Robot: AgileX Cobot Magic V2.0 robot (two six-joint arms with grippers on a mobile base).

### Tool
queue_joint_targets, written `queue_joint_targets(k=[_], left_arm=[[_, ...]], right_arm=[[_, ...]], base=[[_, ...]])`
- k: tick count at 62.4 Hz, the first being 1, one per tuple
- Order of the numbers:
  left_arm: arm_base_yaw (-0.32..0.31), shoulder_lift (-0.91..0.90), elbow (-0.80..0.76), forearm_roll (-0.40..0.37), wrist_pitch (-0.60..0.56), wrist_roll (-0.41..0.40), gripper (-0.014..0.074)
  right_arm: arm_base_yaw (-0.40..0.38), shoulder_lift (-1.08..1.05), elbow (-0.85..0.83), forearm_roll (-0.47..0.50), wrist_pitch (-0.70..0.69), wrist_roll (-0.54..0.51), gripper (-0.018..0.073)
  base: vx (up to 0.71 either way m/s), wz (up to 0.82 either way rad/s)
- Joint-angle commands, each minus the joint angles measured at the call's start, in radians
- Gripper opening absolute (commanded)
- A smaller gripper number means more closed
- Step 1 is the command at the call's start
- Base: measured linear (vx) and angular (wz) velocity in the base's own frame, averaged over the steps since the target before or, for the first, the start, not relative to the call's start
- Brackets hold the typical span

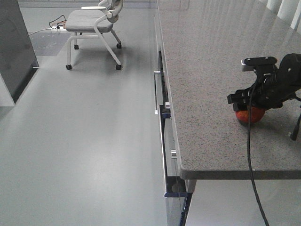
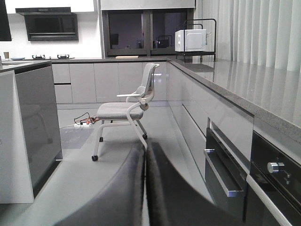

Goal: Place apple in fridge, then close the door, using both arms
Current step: 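Close the right gripper on the apple and lift it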

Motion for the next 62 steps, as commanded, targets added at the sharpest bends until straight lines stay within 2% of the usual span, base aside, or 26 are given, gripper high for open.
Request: queue_joint_targets(k=[1,13,27,44,62], left_arm=[[0.0,-0.015,0.022,-0.01,-0.077,-0.01,-0.0006],[0.0,-0.015,0.022,-0.01,-0.077,-0.01,-0.0006],[0.0,-0.015,0.022,-0.01,-0.077,-0.01,-0.0006],[0.0,-0.015,0.022,-0.01,-0.077,-0.01,-0.0006],[0.0,-0.015,0.022,-0.01,-0.077,-0.01,-0.0006]], right_arm=[[-0.005,-0.11,-0.009,0.016,-0.048,-0.006,0.0395],[0.024,-0.28,0.163,0.051,-0.156,-0.051,0.0395],[0.1,-0.474,0.367,0.061,-0.186,-0.04,0.0395],[0.255,-0.752,0.604,0.118,-0.207,-0.039,0.0395],[0.412,-1.028,0.735,0.188,-0.112,-0.039,0.0395]], base=[[0.0,0.0],[0.0,0.0],[0.0,0.0],[0.0,0.0],[0.0,0.0]])
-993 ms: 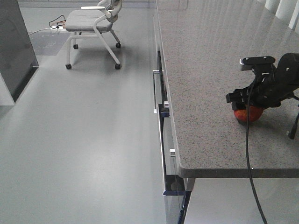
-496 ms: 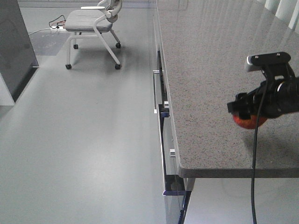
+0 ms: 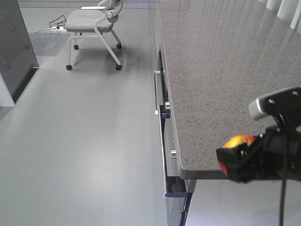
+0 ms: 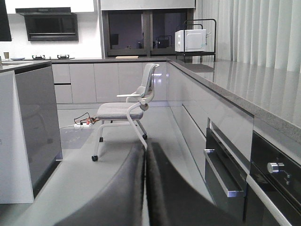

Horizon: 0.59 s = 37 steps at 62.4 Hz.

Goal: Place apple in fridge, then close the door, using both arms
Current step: 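Close the right gripper on the apple and lift it, then retract the right arm holding the apple off the counter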

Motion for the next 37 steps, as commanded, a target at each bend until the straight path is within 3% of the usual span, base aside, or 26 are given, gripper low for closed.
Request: queue_joint_targets(k=[1,37], left_arm=[[0.0,-0.015,0.022,-0.01,-0.077,-0.01,-0.0006],[0.0,-0.015,0.022,-0.01,-0.077,-0.01,-0.0006]], right_arm=[[0.035,-0.099,0.002,0.031,-0.022,-0.001,0.0395],[0.059,-0.584,0.114,0.155,0.279,-0.013,0.0395]], base=[[0.0,0.0],[0.0,0.0]])
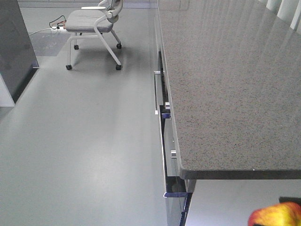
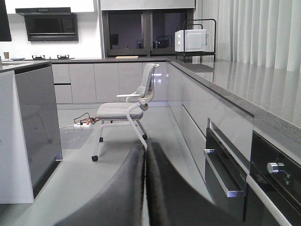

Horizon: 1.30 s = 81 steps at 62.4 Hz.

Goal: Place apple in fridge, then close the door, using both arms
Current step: 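Retract the right arm holding the apple off the counter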

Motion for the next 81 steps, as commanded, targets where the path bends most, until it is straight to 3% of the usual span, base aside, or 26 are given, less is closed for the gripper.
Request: queue_joint_targets(k=[1,17,81], left_arm=[[0.0,-0.015,0.022,-0.01,-0.077,-0.01,-0.0006],[0.0,-0.015,0.022,-0.01,-0.077,-0.01,-0.0006],[0.0,-0.015,0.022,-0.01,-0.077,-0.01,-0.0006]], right_arm=[[0.002,-0.047,-0.024,0.027,-0.022,-0.009,0.0395],[0.002,-0.145,-0.024,0.027,-0.012,-0.004,0.0395],[0.002,-0.146,-0.024,0.026,-0.01,-0.004,0.0393]], base=[[0.0,0.0],[0.0,0.0],[0.0,0.0]])
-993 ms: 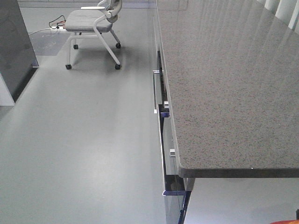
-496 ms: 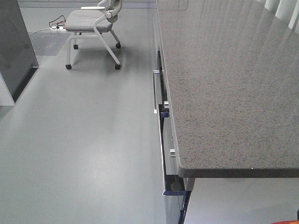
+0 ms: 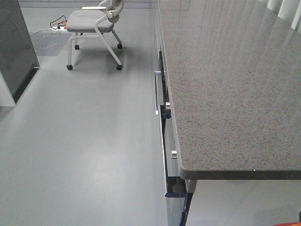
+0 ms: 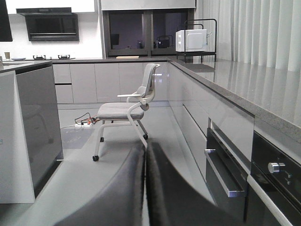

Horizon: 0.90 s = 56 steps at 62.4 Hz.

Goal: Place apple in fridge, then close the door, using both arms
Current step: 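Retract the right arm holding the apple off the counter, then drive the base toward the open white fridge, apple in right gripper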

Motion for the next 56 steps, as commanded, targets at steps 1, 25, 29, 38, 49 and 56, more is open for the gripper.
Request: queue_joint_targets(k=[1,25,29,38,49,56], left_arm=[[0.0,-0.015,0.022,-0.01,-0.077,-0.01,-0.0006],[0.0,-0.015,0.022,-0.01,-0.077,-0.01,-0.0006],[0.0,-0.015,0.022,-0.01,-0.077,-0.01,-0.0006],[0.0,-0.015,0.022,-0.01,-0.077,-0.01,-0.0006],[0.0,-0.015,0.022,-0.01,-0.077,-0.01,-0.0006],[0.0,-0.015,0.022,-0.01,-0.077,-0.01,-0.0006]], right_arm=[[0.002,0.011,-0.026,0.02,-0.072,-0.004,0.0393],[0.002,0.011,-0.026,0.02,-0.069,-0.004,0.0393],[0.002,0.011,-0.026,0.02,-0.069,-0.004,0.0393],[0.002,0.011,-0.026,0.02,-0.069,-0.005,0.0393],[0.002,0.011,-0.026,0.02,-0.069,-0.005,0.0393],[0.002,0.011,-0.026,0.02,-0.069,-0.005,0.0393]], base=[[0.0,0.03],[0.0,0.13],[-0.02,0.24],[-0.02,0.33],[-0.01,0.43],[-0.01,0.52]])
